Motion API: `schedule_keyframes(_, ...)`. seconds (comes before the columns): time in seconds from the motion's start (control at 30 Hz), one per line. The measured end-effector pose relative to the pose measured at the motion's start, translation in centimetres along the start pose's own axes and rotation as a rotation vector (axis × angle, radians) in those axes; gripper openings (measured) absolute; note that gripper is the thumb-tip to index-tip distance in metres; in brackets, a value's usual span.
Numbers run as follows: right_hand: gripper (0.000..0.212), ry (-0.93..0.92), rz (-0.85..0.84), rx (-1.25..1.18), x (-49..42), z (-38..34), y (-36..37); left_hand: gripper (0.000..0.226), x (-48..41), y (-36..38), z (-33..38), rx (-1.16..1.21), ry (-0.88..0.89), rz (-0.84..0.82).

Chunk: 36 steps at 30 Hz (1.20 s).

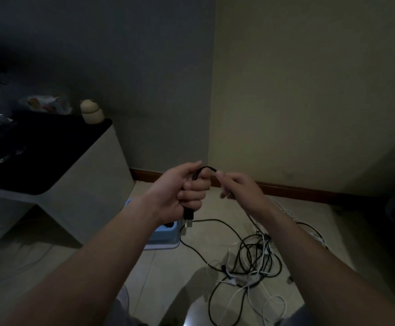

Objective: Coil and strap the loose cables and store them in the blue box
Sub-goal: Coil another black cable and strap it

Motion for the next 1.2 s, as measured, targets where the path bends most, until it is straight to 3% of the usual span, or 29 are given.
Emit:
schedule_keyframes(0.1, 0.054, 0.123, -0.084, -0.093, 0.0, 0.1, 0.1, 0.032, 0.1, 0.1, 0.2, 0.029, 0.036, 0.002)
schedule_keyframes(0.33, 0.044, 0.128, -0.124, -0.082, 0.0, 1.5, -0.3, 0.036, 0.3, -0.4, 0.8, 0.118, 0.208, 0.126)
schedule_keyframes(0.47, 0.045, 0.173, -0.130, 0.044, 0.2, 2.7, -0.5, 0.039, 0.7, -1.2, 2.0, 0.237, 0.373, 0.195)
schedule_keyframes(0.63, 0.018, 0.217, -0.177, 0.244, 0.6, 3.7, -0.1, 0.030, 1.3, -2.7, 2.8, 0.336, 0.464, 0.302)
schedule_keyframes(0.8, 0.008, 0.260, -0.202, 0.372, 0.8, 3.9, 0.3, 0.025, 1.3, -3.4, 3.3, 0.277, 0.496, 0.400)
schedule_keyframes(0.9, 0.009, 0.151, -0.172, 0.462, 1.0, 2.6, 0.9, 0.027, 1.4, -4.1, 3.6, 0.215, 0.518, 0.509)
schedule_keyframes(1.03, 0.019, 0.057, -0.310, 0.579, 1.9, 0.3, 2.9, 0.032, 1.0, -4.5, 3.4, 0.171, 0.531, 0.552)
schedule_keyframes(1.2, 0.020, 0.019, -0.371, 0.526, 3.0, -2.0, 4.8, 0.033, 0.6, -5.2, 3.9, -0.136, 0.508, 0.615)
Point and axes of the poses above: each hand's wrist, its own x-axis away from the middle knuckle, its own y-axis out of the palm, z = x × y, the point moved 2 cm from there along -x, towards the middle knuckle, and after that the axes turned 4 degrees about -x, right-handed, at the moved point
